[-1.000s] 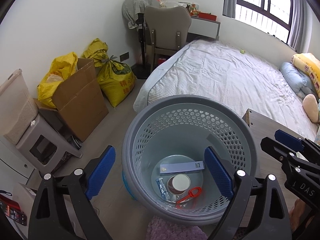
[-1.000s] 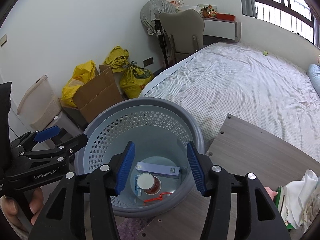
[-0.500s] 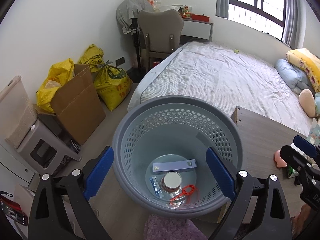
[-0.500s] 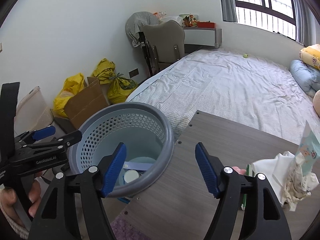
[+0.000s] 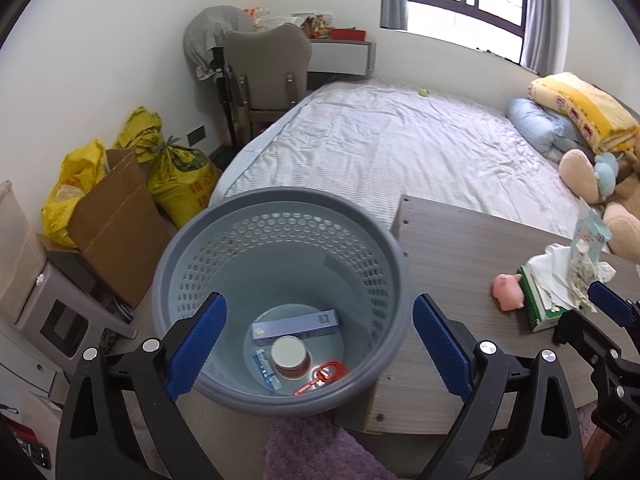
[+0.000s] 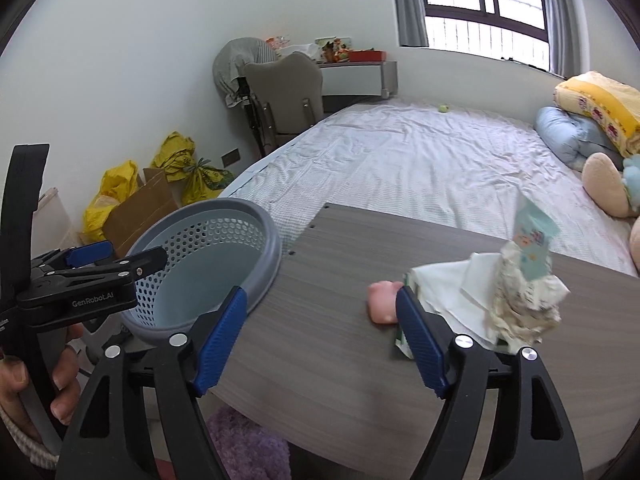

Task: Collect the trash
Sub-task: 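Move both grippers back from the basket toward the table, then move the right gripper onto the crumpled white paper and close it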

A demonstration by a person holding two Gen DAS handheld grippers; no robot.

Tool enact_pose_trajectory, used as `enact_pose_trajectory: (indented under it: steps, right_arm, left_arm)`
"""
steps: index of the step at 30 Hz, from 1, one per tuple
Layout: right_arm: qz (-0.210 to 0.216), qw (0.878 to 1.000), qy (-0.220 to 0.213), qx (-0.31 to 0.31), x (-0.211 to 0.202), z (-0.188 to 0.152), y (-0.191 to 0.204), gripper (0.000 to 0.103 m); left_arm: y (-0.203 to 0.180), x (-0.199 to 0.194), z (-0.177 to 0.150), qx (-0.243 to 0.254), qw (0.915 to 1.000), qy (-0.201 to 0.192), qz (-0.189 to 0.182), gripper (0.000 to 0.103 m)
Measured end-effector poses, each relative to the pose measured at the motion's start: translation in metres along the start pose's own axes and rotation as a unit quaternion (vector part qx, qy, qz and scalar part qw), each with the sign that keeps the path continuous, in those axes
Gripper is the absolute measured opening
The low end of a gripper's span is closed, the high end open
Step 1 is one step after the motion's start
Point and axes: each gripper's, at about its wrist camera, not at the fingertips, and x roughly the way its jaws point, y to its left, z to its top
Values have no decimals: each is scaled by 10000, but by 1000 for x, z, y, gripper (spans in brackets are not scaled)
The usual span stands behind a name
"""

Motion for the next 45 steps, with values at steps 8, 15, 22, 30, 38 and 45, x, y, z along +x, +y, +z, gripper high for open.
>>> enact_pose_trajectory:
  steps: [8, 15, 22, 30, 38, 45]
  right_arm:
    - [-557, 9980, -126, 256, -36, -29, -40, 79]
    - [-1017, 9926, -177, 641, -54, -47, -87, 80]
    - [-1345, 9860, -250, 953, -46, -44, -122, 80]
    - [-1281, 9885, -104, 802, -8, -23, -134, 80]
    - [-1288, 9900, 136, 561, 26, -11, -135, 80]
    - [-1304, 9898, 319, 467, 44, -10, -136, 61]
  left_arm:
    - [-47, -7, -1, 309, 9985, -92, -433, 92]
    - [-87, -8, -7, 527, 9963, -96, -674, 95]
    - [-113, -1, -12, 675, 9952, 44, -708, 95]
    - [-124, 7, -13, 693, 9953, 165, -658, 95]
    - [-135, 15, -12, 758, 9947, 264, -642, 95]
    - [-138, 19, -13, 807, 9941, 327, -650, 95]
